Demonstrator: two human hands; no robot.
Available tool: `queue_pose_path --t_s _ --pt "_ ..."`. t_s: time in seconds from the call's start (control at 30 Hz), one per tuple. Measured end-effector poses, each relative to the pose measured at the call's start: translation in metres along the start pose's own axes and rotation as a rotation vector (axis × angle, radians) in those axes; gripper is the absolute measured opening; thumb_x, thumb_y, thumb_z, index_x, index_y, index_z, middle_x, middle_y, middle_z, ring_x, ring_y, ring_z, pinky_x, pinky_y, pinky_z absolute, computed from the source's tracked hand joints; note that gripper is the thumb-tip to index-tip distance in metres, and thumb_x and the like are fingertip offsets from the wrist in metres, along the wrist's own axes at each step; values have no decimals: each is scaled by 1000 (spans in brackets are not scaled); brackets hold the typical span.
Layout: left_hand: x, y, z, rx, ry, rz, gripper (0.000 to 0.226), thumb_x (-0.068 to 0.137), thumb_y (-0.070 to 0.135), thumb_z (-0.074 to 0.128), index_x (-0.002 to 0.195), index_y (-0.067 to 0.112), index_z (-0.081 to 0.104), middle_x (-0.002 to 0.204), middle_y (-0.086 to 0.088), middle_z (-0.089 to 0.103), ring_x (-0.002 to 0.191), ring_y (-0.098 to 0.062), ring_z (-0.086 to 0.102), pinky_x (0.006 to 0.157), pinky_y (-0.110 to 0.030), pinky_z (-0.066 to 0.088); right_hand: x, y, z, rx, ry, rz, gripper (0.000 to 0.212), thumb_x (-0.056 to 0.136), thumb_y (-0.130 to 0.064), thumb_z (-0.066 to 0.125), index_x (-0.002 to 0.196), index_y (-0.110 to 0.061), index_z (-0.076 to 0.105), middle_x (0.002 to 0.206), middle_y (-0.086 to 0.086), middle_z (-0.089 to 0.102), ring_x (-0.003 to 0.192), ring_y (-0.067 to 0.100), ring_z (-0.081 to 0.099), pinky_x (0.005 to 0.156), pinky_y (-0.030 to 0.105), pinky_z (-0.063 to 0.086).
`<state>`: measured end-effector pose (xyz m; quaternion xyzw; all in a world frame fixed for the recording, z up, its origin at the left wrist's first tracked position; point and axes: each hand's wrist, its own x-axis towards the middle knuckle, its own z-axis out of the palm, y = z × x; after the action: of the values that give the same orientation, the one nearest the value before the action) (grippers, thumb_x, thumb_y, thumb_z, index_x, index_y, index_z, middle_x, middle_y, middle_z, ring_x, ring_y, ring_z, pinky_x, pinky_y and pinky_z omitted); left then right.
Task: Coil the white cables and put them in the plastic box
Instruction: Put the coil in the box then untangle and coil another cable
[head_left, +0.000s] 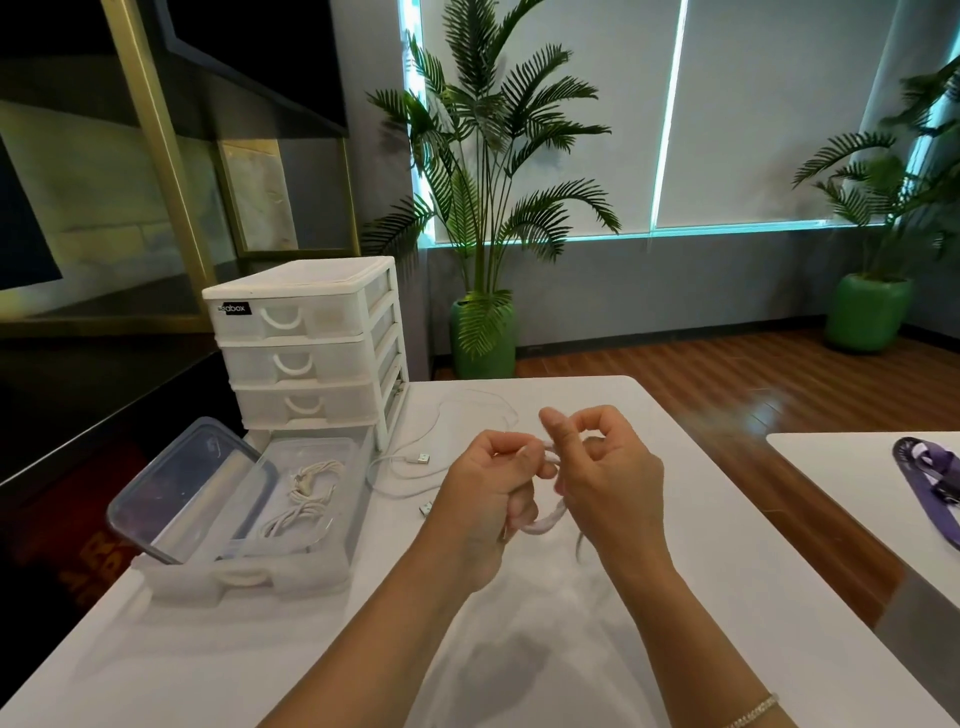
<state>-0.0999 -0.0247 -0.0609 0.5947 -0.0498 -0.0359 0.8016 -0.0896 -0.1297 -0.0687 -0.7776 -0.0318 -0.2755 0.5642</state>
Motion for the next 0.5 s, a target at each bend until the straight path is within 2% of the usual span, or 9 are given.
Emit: queue_pose_path --t_s 0.07,0.13,0.2,0.27,0.37,0.43,0.5 --pt "2 3 -4 -137 40 -27 10 95 9 47 89 10 56 58 -1 60 34 -5 35 34 -14 31 0 3 2 -30 -81 -59 24 78 -48 56 85 -27 49 66 -2 65 61 14 65 55 13 48" --pt "4 5 -8 -222 57 -48 10 94 8 47 96 12 56 53 -1 58 33 -5 34 32 -13 29 -1 4 5 -54 -141 -137 17 80 -43 58 87 -30 49 71 -8 64 62 7 63 56 4 47" --pt "5 6 -11 -262 75 -69 13 93 7 49 101 15 54 49 0 55 31 -5 32 30 -13 28 -2 5 6 -54 -160 -228 14 79 -43 57 82 -31 51 72 -14 60 64 2 59 59 6 48" --pt "7 6 -12 -273 108 -75 13 92 7 50 101 16 54 49 -2 55 29 -5 32 30 -12 27 -1 8 6 -79 -157 -316 14 80 -40 61 80 -26 59 78 -12 61 70 3 56 61 13 49" --pt "8 8 -16 -231 164 -31 14 92 6 50 98 18 55 51 -3 55 29 -6 32 31 -12 27 -1 11 8 -158 -209 -339 31 78 -46 58 86 -18 69 92 -4 67 82 7 55 71 23 50" --pt "9 10 -19 -179 182 3 15 93 5 49 97 19 56 49 -4 54 30 -6 33 31 -13 27 -1 12 9 -202 -264 -323 27 78 -45 61 85 -20 68 95 -9 64 89 8 52 77 21 46" --pt "7 10 -17 -94 172 32 14 94 7 49 96 19 57 50 -3 55 31 -7 37 32 -13 31 -1 12 9 -249 -303 -317 19 78 -42 65 79 -24 62 94 -14 55 92 7 47 77 12 37"
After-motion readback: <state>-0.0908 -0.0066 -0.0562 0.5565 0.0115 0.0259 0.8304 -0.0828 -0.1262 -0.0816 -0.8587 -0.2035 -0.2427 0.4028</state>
